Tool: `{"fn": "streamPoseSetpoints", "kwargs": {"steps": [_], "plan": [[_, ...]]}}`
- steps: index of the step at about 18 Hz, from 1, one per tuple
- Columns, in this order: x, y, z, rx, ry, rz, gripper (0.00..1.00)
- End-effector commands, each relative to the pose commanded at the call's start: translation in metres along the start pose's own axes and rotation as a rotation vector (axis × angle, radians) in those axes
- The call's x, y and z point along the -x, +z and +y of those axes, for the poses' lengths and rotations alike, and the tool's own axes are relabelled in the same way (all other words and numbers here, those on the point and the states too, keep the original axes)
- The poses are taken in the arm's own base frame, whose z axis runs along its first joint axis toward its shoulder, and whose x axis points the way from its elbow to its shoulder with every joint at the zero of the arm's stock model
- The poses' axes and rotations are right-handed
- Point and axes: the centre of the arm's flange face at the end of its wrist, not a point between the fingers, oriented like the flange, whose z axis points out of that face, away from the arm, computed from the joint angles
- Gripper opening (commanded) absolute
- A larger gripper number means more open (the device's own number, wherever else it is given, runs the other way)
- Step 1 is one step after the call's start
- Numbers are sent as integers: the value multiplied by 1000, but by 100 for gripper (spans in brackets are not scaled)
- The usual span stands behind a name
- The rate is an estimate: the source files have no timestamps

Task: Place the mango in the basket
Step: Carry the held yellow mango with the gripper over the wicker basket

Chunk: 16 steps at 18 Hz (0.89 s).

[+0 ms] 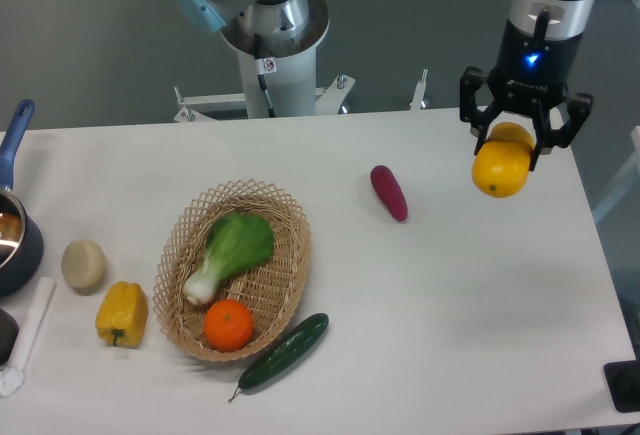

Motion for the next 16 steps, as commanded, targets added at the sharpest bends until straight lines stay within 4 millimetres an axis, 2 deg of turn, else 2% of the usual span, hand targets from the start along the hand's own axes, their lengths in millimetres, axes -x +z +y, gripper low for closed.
{"fn": "streamPoseSetpoints", "kwargs": {"steps": [9, 12, 16], "plan": [[-16, 4, -13, -20, -28, 21, 14], [-27, 13, -26, -19, -65, 40, 15], [-42, 34, -39, -7, -86, 78, 15]]}}
